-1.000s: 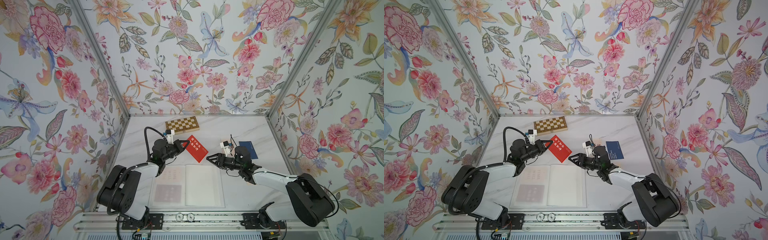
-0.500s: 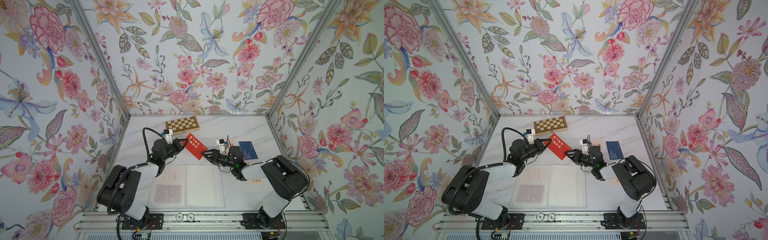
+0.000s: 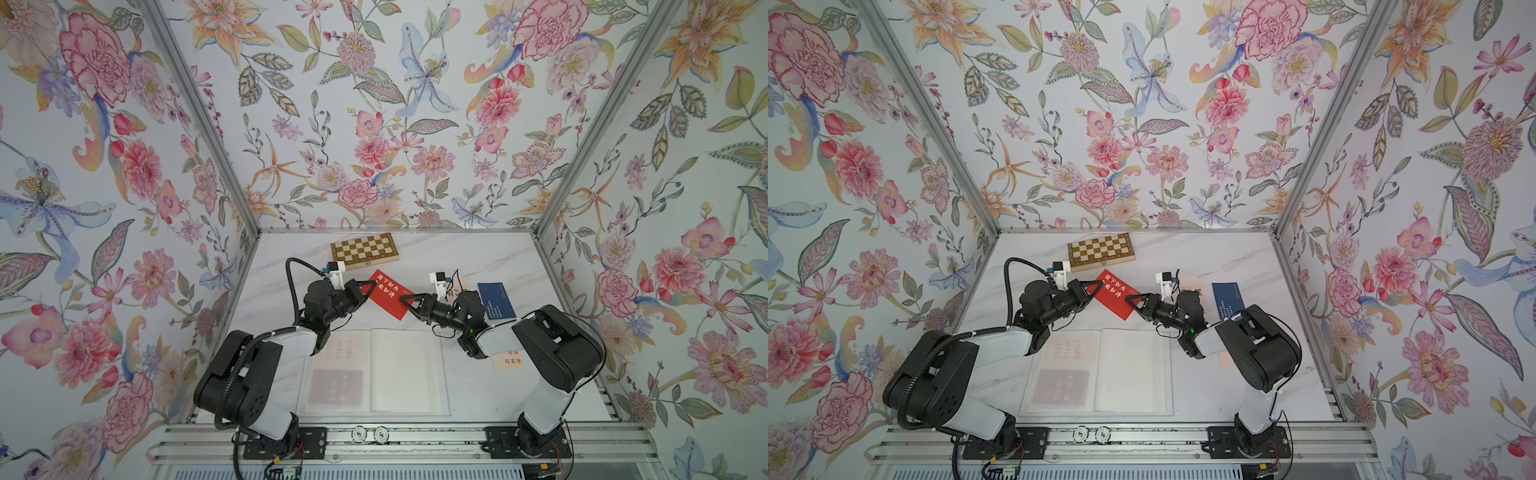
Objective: Place the photos into the photo albums
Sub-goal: Pick up the photo at the center of the board, then insert the photo into the photo album.
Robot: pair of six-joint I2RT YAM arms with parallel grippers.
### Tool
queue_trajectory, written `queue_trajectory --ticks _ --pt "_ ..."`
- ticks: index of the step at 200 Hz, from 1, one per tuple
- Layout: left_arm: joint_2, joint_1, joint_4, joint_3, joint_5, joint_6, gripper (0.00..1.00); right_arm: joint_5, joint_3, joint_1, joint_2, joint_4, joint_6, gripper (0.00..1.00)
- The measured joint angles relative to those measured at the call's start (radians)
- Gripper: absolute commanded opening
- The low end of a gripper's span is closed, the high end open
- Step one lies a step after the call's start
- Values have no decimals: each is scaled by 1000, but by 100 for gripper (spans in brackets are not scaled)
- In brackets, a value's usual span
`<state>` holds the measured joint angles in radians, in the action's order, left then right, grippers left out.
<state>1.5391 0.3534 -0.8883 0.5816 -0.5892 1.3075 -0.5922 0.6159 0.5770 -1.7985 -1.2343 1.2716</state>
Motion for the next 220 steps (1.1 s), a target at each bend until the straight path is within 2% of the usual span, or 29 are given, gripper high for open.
queue_trajectory --ticks 27,32,44,71,83,98,126,163,191,220 --pt "-9 0 40 -3 3 -21 0 1 0 6 23 19 -6 0" --pt "-14 0 50 -4 3 -26 3 0 0 6 29 24 -8 0" --pt "-29 0 71 -4 3 -40 15 -1 0 6 47 41 -13 0" --pt "-77 0 155 -4 14 -96 51 3 0 7 97 96 -33 0" --pt "-108 0 221 -4 23 -137 62 4 2 7 129 134 -50 0" --pt "-156 0 314 -3 37 -184 70 10 7 7 178 207 -79 0" --pt "-266 0 513 -3 90 -296 72 32 23 7 279 380 -153 0" --pt "-402 -7 771 -2 195 -437 73 71 71 10 396 702 -270 0" --pt "-442 -11 933 -3 260 -509 71 110 132 35 447 959 -347 0" --pt "-464 -13 1007 -43 283 -539 68 138 180 92 461 1164 -415 0"
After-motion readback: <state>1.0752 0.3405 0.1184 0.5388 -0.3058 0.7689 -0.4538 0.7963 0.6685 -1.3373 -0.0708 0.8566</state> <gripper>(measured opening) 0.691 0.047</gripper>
